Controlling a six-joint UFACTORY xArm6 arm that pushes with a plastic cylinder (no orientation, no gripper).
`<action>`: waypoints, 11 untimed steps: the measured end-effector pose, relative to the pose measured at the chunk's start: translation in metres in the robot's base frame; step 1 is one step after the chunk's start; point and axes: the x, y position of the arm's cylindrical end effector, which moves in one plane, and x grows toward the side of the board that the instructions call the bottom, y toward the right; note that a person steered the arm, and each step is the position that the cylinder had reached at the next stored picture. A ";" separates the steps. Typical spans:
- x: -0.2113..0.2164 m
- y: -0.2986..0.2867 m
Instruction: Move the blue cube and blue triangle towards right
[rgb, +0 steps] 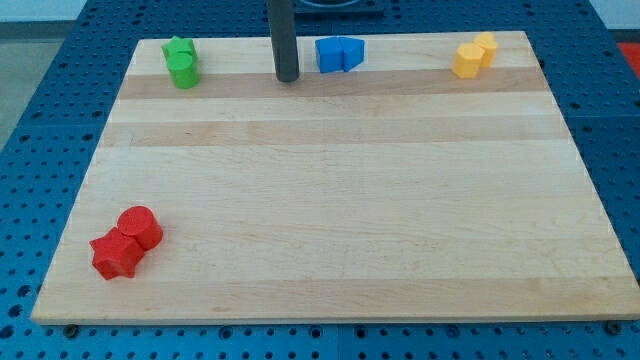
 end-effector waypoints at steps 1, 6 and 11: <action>-0.013 0.000; -0.035 0.063; -0.017 0.113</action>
